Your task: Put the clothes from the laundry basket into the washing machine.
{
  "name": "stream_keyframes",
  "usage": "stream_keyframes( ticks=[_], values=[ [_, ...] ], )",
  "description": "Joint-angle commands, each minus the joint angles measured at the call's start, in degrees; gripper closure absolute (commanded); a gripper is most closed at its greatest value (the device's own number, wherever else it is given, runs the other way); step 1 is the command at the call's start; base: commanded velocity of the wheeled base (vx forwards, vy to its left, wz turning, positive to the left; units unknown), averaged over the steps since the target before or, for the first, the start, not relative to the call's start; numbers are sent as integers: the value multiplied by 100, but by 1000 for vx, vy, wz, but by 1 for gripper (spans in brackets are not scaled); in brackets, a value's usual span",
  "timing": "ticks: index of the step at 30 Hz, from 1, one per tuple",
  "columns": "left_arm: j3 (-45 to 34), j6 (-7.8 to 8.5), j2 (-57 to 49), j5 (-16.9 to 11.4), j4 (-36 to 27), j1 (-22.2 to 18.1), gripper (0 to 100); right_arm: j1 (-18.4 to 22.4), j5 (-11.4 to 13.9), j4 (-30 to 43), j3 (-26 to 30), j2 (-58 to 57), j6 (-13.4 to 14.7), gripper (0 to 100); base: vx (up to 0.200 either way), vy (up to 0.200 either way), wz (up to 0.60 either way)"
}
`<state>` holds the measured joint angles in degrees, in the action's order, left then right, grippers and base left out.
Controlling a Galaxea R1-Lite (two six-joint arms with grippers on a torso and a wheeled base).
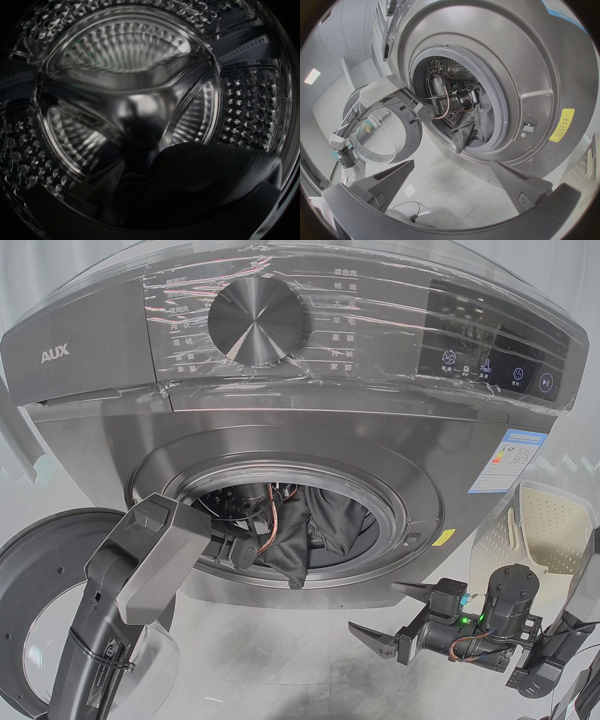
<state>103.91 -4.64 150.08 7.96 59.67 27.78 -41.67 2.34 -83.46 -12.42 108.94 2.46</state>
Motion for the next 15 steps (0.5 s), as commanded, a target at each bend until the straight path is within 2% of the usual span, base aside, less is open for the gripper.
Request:
stream_keyframes(
  ticks=[1,2,4,5,10,13,15],
  values=[
    [-521,-247,-383,92,-351,-1,0,-8,3,-4,-6,23,0,0,0,0,0],
    [-785,-388,-585,92,-500,34,0,-8,3,-4,3,23,0,0,0,0,0],
    [-1259,-564,-937,74,-791,87,0,1,3,-4,-6,14,0,0,0,0,0],
    [-1435,-581,-1042,21,-896,122,0,1,3,-4,-6,14,0,0,0,0,0],
    [-2534,-564,-1578,-321,-1195,324,0,-8,3,-4,-6,23,0,0,0,0,0],
    [-2833,-511,-1692,-374,-1274,351,0,-8,3,-4,-6,14,0,0,0,0,0],
    [-3088,-309,-1710,-480,-1353,359,0,-8,3,-4,-6,14,0,0,0,0,0]
  ],
)
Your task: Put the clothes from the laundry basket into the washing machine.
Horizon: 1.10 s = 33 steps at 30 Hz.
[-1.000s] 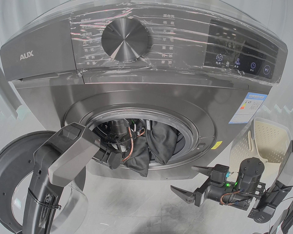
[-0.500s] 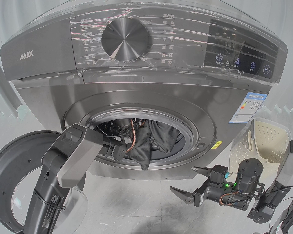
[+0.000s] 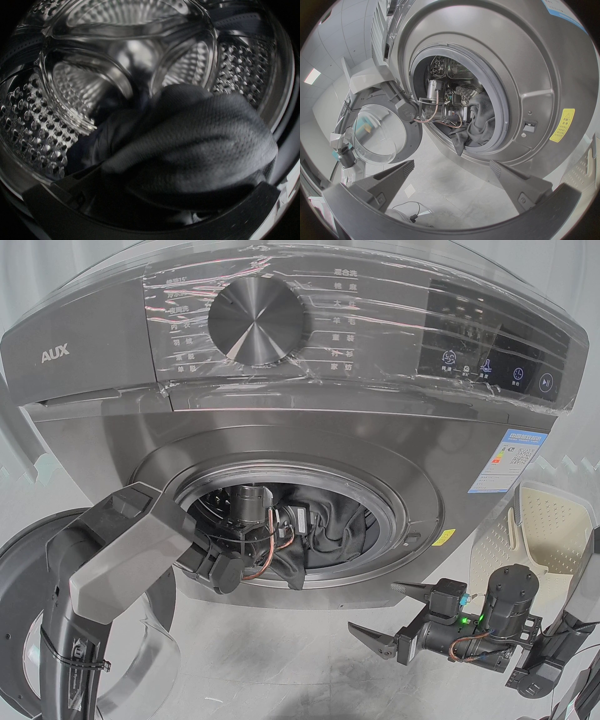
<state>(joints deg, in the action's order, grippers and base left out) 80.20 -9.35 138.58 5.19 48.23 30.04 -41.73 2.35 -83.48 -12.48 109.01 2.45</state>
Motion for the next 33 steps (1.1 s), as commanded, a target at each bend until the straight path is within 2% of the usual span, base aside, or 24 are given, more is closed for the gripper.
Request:
stream_keyframes(
  ticks=[1,7,11,12,15,19,20,21,23,26,33],
  values=[
    [-796,214,-560,-238,-226,134,0,-2,2,-1,0,15,1,0,0,0,0],
    [-848,381,-314,-256,-217,116,0,-2,2,-1,-9,15,1,0,0,0,0],
    [-725,566,-165,-220,-164,72,0,-2,2,-1,-26,15,1,0,0,0,0],
    [-646,566,-130,-229,-156,64,100,-2,2,-1,-35,15,1,0,0,0,0],
    [-216,496,55,-203,-33,64,100,-2,2,-1,-44,15,1,0,0,0,0],
    [329,276,266,-150,178,55,100,-2,2,-10,-79,15,1,0,0,0,0],
    [329,276,266,-150,178,55,100,-2,2,-10,-79,15,1,0,0,0,0],
    [707,214,442,-10,257,37,100,-2,-7,-10,-132,15,1,0,0,0,0],
    [1112,232,661,149,460,-24,100,-2,-7,-19,-184,6,1,0,0,0,0],
    [1744,267,951,201,715,-51,100,-2,-7,-19,-219,-2,1,0,0,0,0],
    [2790,276,1277,456,715,-86,100,-2,-7,-19,-255,-38,1,0,0,0,0]
  ],
)
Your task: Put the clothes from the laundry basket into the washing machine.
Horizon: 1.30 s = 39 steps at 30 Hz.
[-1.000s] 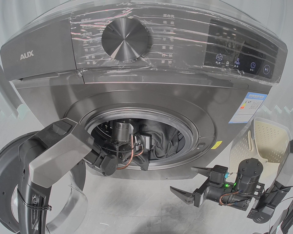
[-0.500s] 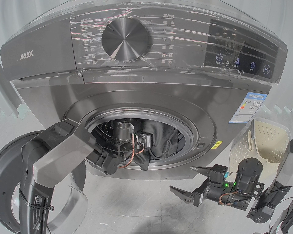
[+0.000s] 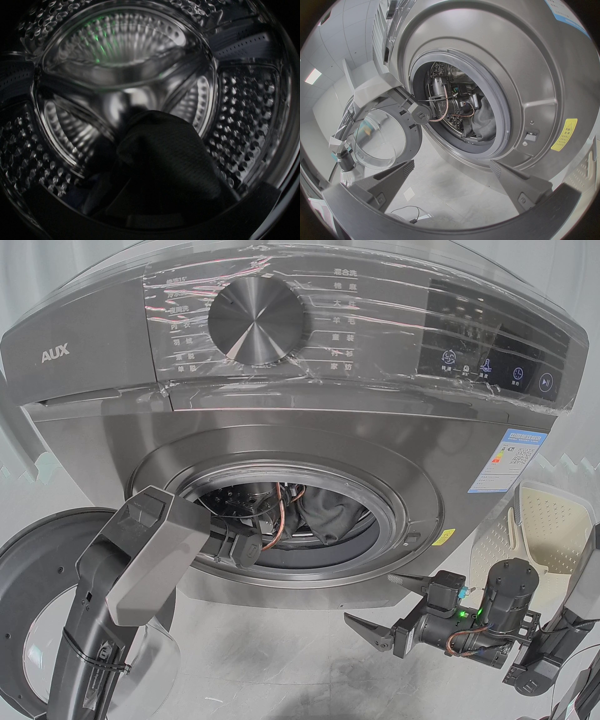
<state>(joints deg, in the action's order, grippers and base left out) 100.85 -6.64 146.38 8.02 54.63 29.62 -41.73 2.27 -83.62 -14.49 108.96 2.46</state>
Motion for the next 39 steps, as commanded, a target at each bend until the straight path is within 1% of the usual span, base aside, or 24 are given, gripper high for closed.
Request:
stream_keyframes(
  ticks=[1,2,3,6,7,9,13,15,21,26,27,28,29,30,34,36,39],
  values=[
    [743,-4,514,173,75,-44,100,-2,2,-6,-53,-33,0,0,0,0,0],
    [743,-4,514,173,83,-44,100,-2,2,-6,-53,-33,0,0,0,0,0],
    [708,-4,514,182,110,-36,0,-2,2,-6,-53,-24,0,0,0,0,0],
    [576,-4,505,191,136,-27,0,-2,2,-6,-53,-33,0,0,0,0,0],
    [286,5,426,191,136,0,0,-2,2,-6,-53,-33,0,0,0,0,0],
    [-356,-48,48,156,66,44,0,7,2,-6,-45,-33,0,0,0,0,0],
    [-1542,-56,-646,-90,-189,158,0,7,2,-6,-45,-24,0,0,0,0,0],
    [-1973,-56,-928,-152,-224,184,0,-2,2,-6,-36,-6,0,0,0,0,0],
    [-2623,-4,-1429,-178,-470,228,0,-2,2,3,-27,-6,0,0,0,0,0],
    [-2975,23,-1604,-354,-576,290,0,-2,2,-6,-18,2,0,0,0,0,0],
    [-3124,67,-1657,-380,-620,307,0,7,2,3,-18,-6,0,0,0,0,0],
    [-3124,67,-1657,-380,-620,307,0,7,2,3,-18,-6,0,0,0,0,0],
    [-3370,190,-1719,-424,-708,334,0,7,2,-6,-10,-6,0,0,0,0,0],
    [-3476,269,-1745,-442,-760,334,0,-2,2,3,-10,-6,0,0,0,0,0],
    [-3836,506,-1842,-459,-892,316,0,-2,2,3,-18,-6,0,0,0,0,0],
    [-3942,559,-1859,-459,-892,307,0,7,2,3,-18,-6,0,0,0,0,0],
    [-4118,568,-1947,-530,-892,316,0,7,2,3,-18,2,0,0,0,0,0]
  ],
)
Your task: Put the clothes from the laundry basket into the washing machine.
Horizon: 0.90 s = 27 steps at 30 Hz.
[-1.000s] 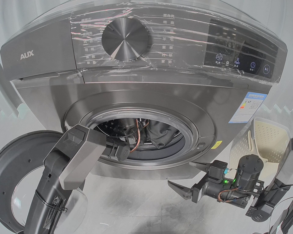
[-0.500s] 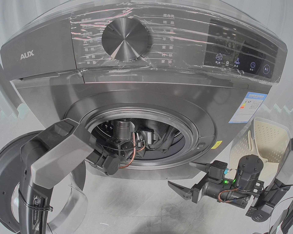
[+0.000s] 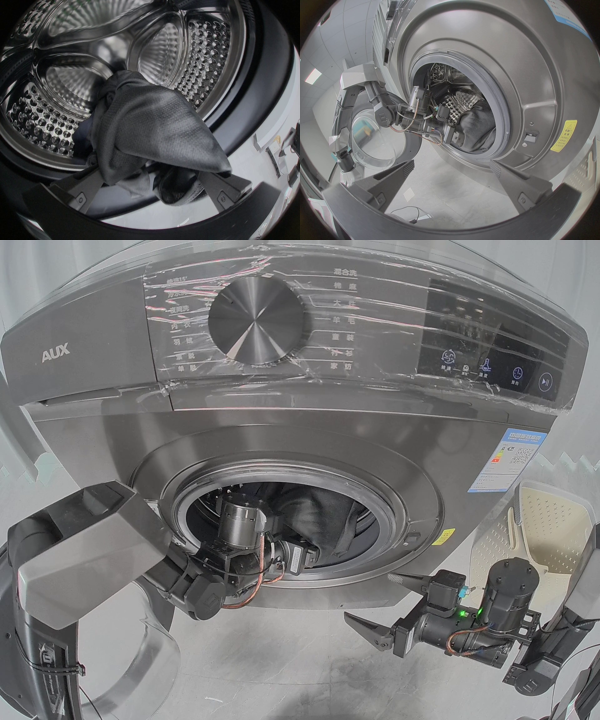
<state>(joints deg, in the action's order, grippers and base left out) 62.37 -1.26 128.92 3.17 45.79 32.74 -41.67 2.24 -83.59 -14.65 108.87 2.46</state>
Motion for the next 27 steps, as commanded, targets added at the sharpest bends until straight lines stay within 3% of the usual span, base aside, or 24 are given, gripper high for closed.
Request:
stream_keyframes(
  ticks=[1,3,8,14,18,27],
  values=[
    [-330,29,-244,-97,-8,4,0,1,4,1,-2,11,0,0,0,0,0],
    [-410,46,-270,-115,-8,13,0,1,4,1,-2,11,0,0,0,0,0],
    [-770,275,-499,-458,18,22,0,-8,4,1,-2,11,9,0,0,0,0],
    [-805,266,-604,-686,167,74,0,-8,4,1,-11,20,9,0,0,0,0],
    [-937,249,-868,-1011,255,109,0,-8,4,1,-2,20,9,0,0,0,0],
    [-858,240,-1176,-950,211,118,0,-8,4,1,-20,29,9,0,0,0,0]
  ],
)
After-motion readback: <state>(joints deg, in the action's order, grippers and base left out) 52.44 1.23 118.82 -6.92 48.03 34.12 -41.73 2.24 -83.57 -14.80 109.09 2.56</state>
